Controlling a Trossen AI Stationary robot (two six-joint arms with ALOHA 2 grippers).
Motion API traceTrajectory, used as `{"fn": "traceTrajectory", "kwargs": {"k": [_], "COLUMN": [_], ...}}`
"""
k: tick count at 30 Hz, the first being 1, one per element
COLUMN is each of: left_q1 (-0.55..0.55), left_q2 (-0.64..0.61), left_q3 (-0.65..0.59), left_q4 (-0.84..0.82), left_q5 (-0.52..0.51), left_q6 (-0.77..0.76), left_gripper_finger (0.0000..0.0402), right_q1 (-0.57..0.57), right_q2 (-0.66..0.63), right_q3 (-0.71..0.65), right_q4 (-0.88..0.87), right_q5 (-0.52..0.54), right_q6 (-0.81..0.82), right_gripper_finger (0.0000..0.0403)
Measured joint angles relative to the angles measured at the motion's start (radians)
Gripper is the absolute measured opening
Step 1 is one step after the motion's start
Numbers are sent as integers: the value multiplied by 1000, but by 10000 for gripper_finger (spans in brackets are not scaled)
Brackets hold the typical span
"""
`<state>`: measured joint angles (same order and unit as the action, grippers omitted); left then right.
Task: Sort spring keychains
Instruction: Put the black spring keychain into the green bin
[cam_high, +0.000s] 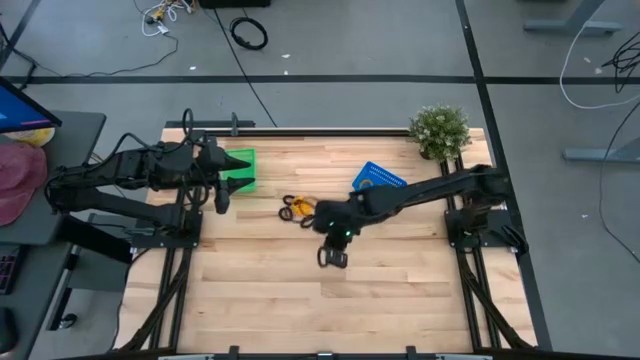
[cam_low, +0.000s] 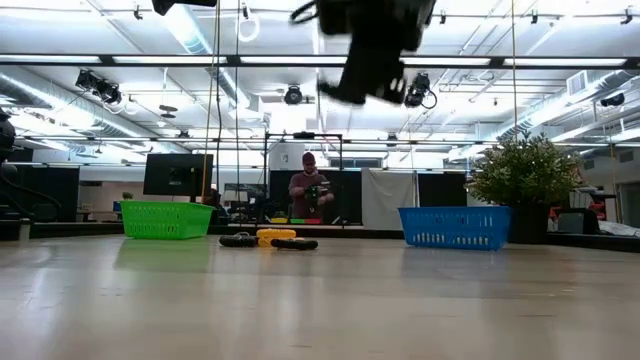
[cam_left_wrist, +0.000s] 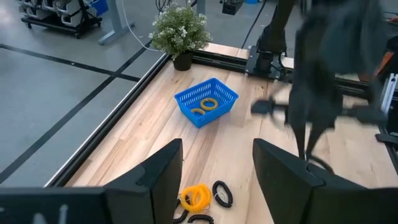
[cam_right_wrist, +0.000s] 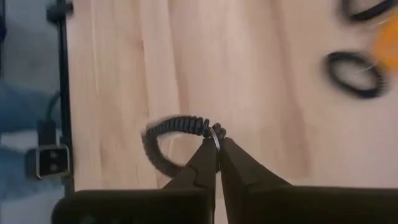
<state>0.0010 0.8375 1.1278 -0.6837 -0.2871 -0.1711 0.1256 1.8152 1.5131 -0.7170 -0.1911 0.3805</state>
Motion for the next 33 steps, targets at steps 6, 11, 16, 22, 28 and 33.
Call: {"fn": "traceTrajectory", "kwargs": {"k": [6,11,16,22,28,33], "left_q1": [0,0,0,0,0,0], "left_q2": [0,0,0,0,0,0], "left_q3": [0,0,0,0,0,0], "left_q4": [3,7,16,44,54,63], "left_q5": [0,0,0,0,1,1], "left_q6": [0,0,0,0,-21,-26], "left_gripper_finger": [199,199,199,199,199,199], "right_q1": [-12,-11,-3,-3,-6,-4], "right_q2": [-150,-221,-281,-356,-497,-580], "right_q3": [1,1,1,-78,-365,-470], "right_q4": [-14,13,226,406,710,891], "right_q5": [92,130,169,239,314,497], "right_q6": [33,20,-109,-179,-84,-103], "right_gripper_finger": [7,7,6,6,6,6]}}
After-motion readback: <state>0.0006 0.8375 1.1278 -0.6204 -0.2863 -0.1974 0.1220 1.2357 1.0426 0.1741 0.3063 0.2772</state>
